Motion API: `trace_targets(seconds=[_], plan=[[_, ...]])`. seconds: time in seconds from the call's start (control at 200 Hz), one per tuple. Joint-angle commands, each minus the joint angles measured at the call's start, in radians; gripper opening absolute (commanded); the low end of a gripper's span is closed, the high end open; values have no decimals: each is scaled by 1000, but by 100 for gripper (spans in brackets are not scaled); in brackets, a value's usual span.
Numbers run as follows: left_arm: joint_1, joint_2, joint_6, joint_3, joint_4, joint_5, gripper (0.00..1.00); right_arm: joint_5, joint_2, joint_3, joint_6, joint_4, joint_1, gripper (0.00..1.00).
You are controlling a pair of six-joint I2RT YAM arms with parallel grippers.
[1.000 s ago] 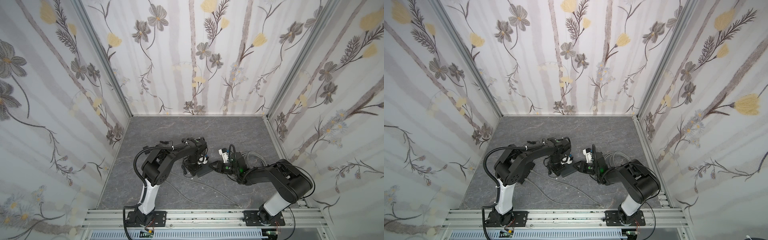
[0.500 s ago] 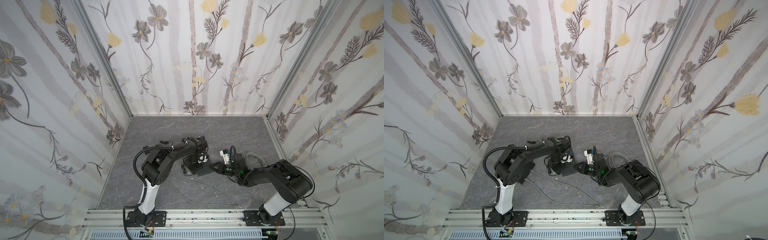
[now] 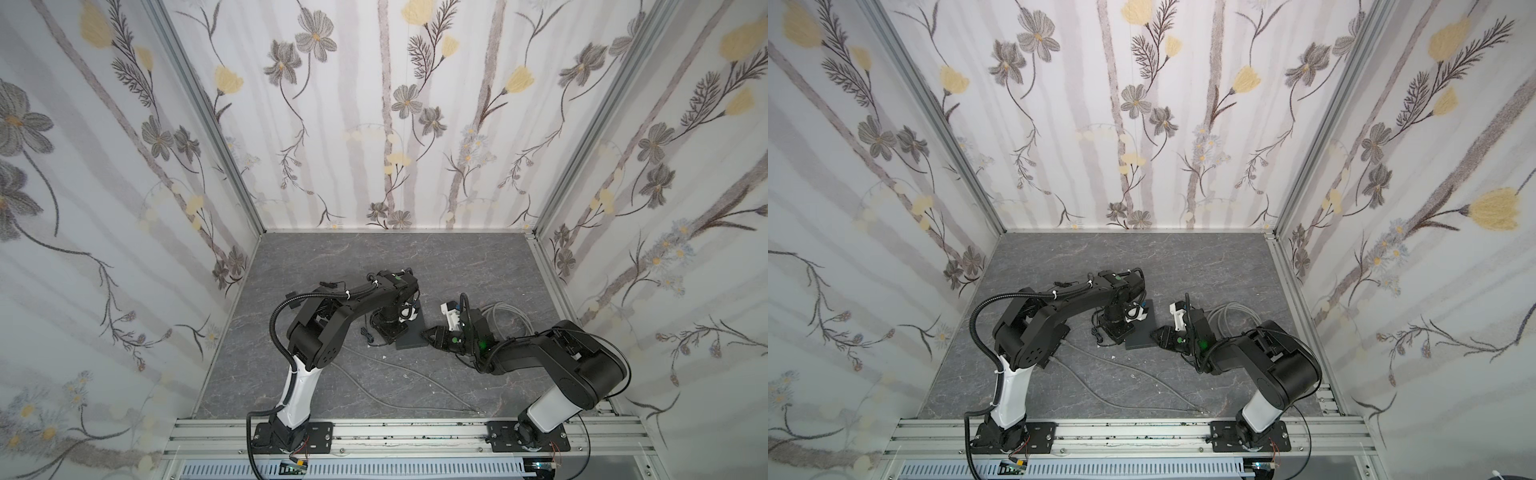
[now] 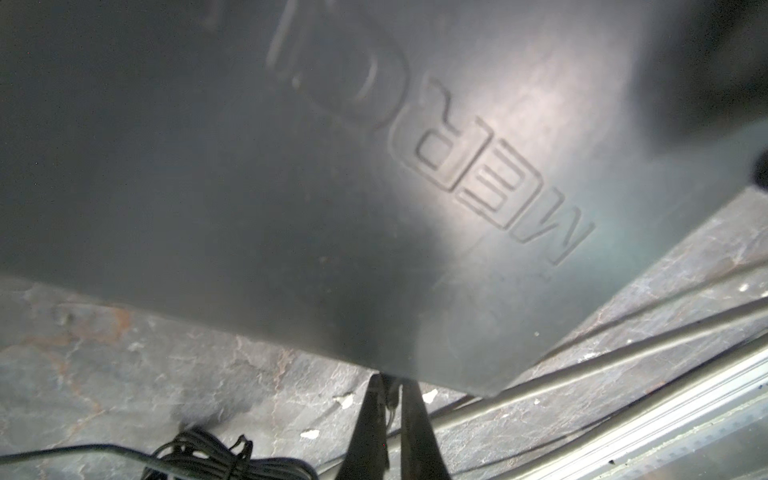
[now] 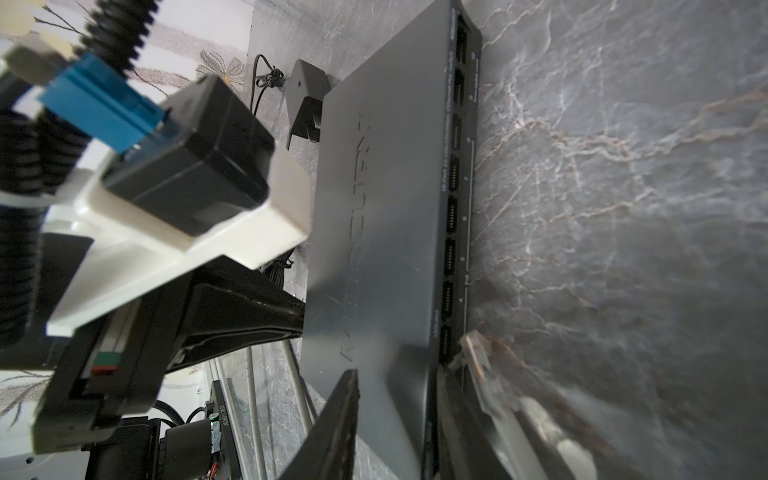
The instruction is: Insert the plug into the switch port
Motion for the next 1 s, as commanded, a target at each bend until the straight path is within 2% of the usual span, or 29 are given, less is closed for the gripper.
trace_targets(seconds=[0.0,0.295,0.415,0.655,0.794,0.994], plan=[[-18,14,0,39,708,246,0,-414,20,6,51,108,38,32],[-19,2,-54,16,810,290,0,-441,57,-17,131,252,38,32],[-20,9,-51,22,811,283,0,-438,59,-18,133,253,39,32],[-13,-1,59,-16,797,240,0,-404,32,-37,100,199,24,32],[-4,-30,122,-122,936,278,0,-404,31,-39,98,193,22,31],[5,-51,117,-220,1152,279,0,-401,42,-43,97,197,22,31]])
